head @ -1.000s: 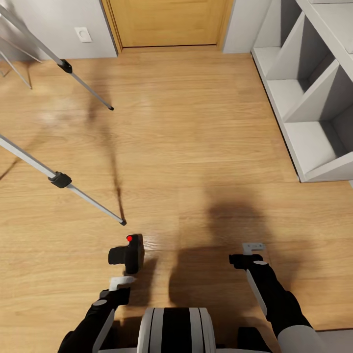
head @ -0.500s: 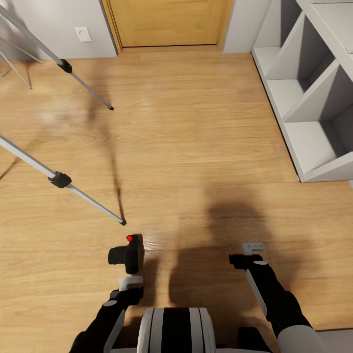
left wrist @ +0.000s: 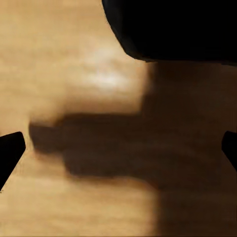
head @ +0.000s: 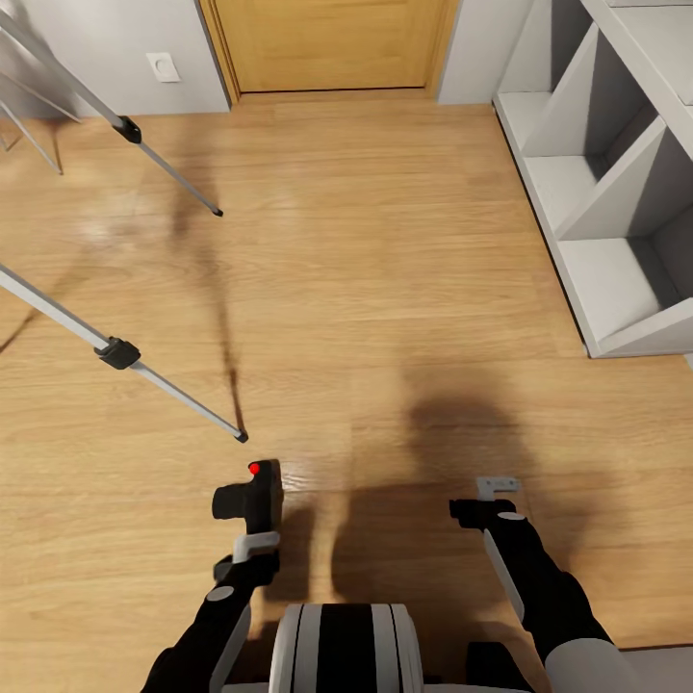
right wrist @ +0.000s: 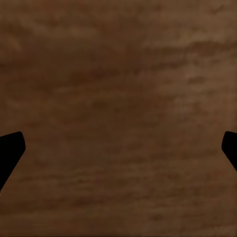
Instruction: Attach the digital camera to the camera tripod in the bedroom.
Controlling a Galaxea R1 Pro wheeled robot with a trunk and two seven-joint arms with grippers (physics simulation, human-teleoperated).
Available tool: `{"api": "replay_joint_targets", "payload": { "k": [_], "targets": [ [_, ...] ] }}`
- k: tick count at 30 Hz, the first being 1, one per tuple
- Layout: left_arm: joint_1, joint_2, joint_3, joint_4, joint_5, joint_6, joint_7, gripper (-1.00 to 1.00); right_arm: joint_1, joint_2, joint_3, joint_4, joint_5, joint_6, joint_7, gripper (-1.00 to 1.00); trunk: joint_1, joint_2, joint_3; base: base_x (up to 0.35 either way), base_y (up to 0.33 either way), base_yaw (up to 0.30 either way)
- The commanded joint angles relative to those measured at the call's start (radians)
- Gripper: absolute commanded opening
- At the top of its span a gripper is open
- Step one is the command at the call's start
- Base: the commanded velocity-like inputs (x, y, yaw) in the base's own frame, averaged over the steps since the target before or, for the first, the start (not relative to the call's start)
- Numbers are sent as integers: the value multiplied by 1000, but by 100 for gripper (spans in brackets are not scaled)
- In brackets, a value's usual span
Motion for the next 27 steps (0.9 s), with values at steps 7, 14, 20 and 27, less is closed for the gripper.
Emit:
{"api": "replay_joint_targets", "payload": {
  "k": [7,14,20,27],
  "targets": [
    [0,3,-4,10,1,-96,43,100,-1,0,1,-1,2,-7,-1,100,0,0,-1,0,0,0],
    [0,4,-5,25,0,-121,47,100,0,0,-1,-1,2,-9,-1,100,0,0,-1,0,0,0],
    [0,3,-5,41,0,-124,48,100,0,0,0,-1,2,-9,-1,100,0,0,-1,0,0,0],
    [0,2,-5,54,0,-128,48,100,-1,0,-1,-1,2,-9,-1,100,0,0,-1,0,0,0]
  ]
}}
